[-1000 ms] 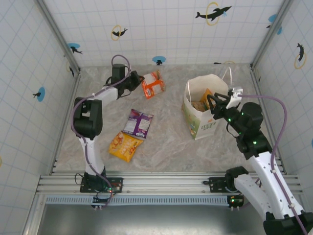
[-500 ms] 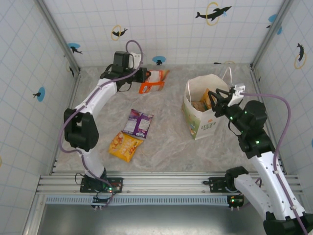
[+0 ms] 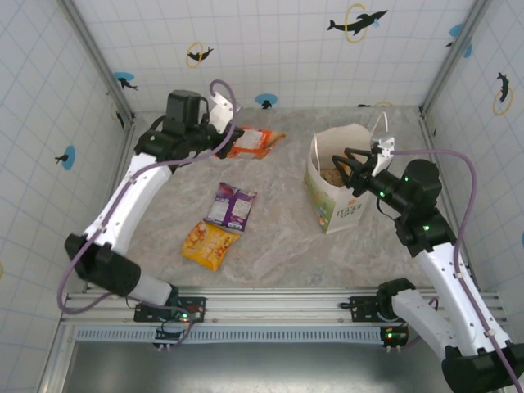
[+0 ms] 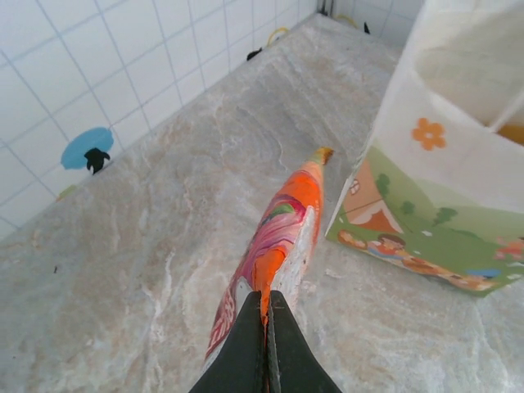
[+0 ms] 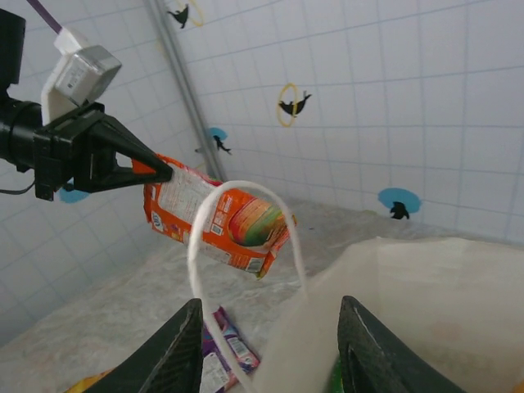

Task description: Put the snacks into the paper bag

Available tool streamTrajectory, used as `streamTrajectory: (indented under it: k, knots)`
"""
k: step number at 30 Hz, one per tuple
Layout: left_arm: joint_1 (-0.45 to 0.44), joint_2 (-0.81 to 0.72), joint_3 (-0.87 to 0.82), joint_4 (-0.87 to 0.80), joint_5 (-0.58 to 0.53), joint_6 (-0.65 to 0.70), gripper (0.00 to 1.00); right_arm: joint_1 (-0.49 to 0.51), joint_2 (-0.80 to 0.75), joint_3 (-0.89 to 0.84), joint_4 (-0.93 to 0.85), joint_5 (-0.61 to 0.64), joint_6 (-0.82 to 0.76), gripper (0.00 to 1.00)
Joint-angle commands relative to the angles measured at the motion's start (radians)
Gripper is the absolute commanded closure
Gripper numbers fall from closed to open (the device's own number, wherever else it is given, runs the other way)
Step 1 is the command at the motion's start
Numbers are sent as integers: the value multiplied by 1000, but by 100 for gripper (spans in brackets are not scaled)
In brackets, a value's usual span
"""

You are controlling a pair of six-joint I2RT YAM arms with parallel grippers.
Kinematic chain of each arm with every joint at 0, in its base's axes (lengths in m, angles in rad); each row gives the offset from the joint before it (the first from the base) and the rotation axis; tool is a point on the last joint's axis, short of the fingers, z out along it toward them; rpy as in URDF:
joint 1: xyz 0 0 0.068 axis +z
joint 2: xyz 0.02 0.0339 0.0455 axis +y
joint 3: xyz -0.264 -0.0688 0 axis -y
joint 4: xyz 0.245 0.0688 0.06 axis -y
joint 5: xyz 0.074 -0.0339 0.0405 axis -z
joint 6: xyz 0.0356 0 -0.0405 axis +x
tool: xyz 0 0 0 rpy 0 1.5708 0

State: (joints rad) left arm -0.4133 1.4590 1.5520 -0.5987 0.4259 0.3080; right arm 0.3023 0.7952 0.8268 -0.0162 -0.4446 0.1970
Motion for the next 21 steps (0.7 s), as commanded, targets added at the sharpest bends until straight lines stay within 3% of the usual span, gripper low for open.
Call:
streamTrajectory:
  k: [1,5,11,21]
  knots:
    - [-2,-108,-66,116,59,-11,100,30,5,14,85,-63,-14,53]
    - [-2,-209,-152,225,149,-97,100,74,7,-23,185,-83,-38,51]
    - [-2,-293,-218,336,237,-205,100,128,12,-78,315,-111,-74,38]
    - [-2,-357,-288,500,356,-360,100,201,79,-86,394,-77,-152,33]
